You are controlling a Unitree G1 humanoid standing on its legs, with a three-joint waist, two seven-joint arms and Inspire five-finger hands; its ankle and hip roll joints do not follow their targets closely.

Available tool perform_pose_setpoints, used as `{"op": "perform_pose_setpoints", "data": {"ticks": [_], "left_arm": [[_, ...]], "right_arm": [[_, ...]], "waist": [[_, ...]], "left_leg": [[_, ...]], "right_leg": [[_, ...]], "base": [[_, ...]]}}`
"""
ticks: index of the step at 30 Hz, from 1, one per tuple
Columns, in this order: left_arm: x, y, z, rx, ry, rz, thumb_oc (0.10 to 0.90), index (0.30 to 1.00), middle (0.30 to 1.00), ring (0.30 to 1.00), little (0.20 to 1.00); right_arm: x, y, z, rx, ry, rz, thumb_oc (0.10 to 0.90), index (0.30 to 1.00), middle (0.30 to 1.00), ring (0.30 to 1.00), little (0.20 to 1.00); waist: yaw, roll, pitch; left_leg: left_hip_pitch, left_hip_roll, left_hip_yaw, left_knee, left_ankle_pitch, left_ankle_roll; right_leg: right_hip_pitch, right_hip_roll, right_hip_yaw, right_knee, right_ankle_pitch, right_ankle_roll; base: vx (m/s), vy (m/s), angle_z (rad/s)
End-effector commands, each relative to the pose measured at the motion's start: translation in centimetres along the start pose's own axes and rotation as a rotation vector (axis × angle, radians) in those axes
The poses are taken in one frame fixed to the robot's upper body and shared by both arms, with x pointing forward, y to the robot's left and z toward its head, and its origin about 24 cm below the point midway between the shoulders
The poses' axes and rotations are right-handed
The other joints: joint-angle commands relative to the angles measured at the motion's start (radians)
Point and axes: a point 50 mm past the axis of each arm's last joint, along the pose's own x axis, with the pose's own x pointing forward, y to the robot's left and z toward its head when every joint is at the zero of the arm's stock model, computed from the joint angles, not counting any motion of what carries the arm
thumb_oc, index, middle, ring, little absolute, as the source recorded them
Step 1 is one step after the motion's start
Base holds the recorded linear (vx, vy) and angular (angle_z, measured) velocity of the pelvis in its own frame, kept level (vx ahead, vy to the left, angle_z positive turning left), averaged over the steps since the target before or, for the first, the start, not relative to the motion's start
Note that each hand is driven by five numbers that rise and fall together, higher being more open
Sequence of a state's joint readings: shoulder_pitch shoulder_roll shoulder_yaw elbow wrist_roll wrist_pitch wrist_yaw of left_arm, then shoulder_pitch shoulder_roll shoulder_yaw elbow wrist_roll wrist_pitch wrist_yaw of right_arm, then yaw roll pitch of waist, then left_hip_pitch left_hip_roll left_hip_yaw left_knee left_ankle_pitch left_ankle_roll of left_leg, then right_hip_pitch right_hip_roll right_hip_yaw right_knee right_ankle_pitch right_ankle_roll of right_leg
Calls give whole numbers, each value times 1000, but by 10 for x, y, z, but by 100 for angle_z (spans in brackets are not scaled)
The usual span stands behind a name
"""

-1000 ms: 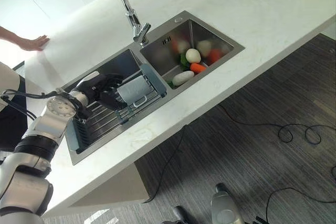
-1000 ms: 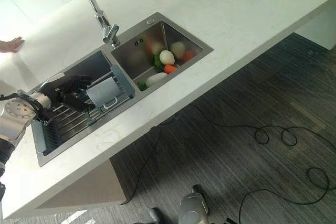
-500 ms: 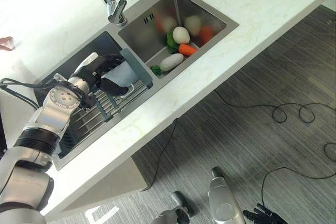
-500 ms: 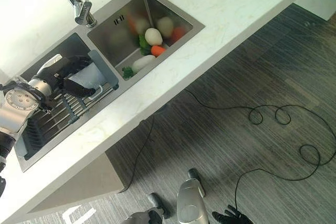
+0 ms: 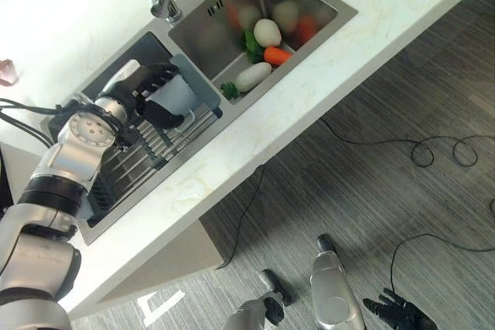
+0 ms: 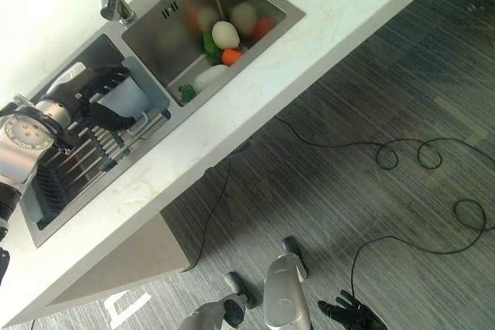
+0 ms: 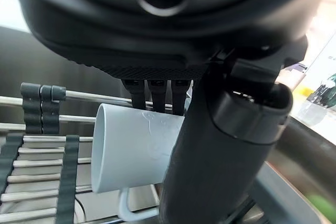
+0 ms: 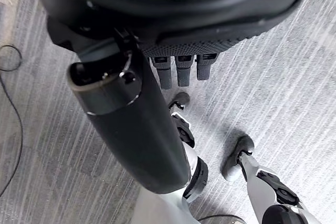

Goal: Place the dishes in the dishwasher.

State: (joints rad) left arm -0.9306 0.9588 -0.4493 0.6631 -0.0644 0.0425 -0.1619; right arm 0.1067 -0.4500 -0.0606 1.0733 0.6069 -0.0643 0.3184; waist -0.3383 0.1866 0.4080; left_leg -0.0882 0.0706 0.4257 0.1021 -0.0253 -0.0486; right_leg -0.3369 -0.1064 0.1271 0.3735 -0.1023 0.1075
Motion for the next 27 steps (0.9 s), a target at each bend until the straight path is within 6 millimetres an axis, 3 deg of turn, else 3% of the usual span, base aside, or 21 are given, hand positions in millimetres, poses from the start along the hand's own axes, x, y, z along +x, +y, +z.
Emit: {"op": "perform_pose_setpoints", "data": {"ticks": [1, 13, 14, 15, 16, 27], "left_arm": [[-2, 2, -20, 152, 132, -28, 800, 900, 900, 900, 900], [-7, 5, -61, 345, 420, -74, 800, 900, 900, 900, 900], [-8, 5, -63, 343, 434, -78, 596, 594, 594, 594, 594], [-8, 4, -64, 352, 442, -78, 478, 418, 418, 418, 418], [-8, 4, -65, 357, 443, -81, 400, 300, 300, 300, 300], [-6, -3, -66, 398, 465, -105, 400, 300, 300, 300, 300]], "right_arm": [[-9, -11, -3, 2, -5, 0, 800, 900, 900, 900, 900], [0, 7, 19, -21, -66, 62, 800, 900, 900, 900, 900], [1, 8, 20, -22, -68, 64, 800, 900, 900, 900, 900], [2, 9, 20, -23, -68, 66, 800, 900, 900, 900, 900], [2, 10, 21, -23, -68, 66, 800, 900, 900, 900, 900], [6, 18, 28, -24, -78, 79, 800, 900, 900, 900, 900]], "waist": [[-26, -27, -49], [-33, -34, -21], [-33, -35, -21], [-33, -37, -20], [-32, -37, -20], [-28, -44, -9]], "left_leg": [[-114, 30, -108, 198, -170, -25], [-142, 39, -112, 198, -156, -30], [-143, 40, -112, 198, -155, -30], [-144, 40, -112, 198, -154, -31], [-144, 40, -112, 198, -154, -31], [-156, 45, -118, 198, -149, -34]], "right_leg": [[-6, -75, -62, -74, -4, 82], [-32, -74, -66, -74, 7, 80], [-33, -74, -66, -74, 7, 80], [-34, -74, -67, -74, 8, 80], [-34, -75, -67, -74, 8, 80], [-43, -76, -72, -74, 12, 78]], "base": [[-54, 3, -8], [-32, 6, -1], [0, 0, 0], [0, 0, 0], [0, 0, 0], [-6, -1, 0]]}}
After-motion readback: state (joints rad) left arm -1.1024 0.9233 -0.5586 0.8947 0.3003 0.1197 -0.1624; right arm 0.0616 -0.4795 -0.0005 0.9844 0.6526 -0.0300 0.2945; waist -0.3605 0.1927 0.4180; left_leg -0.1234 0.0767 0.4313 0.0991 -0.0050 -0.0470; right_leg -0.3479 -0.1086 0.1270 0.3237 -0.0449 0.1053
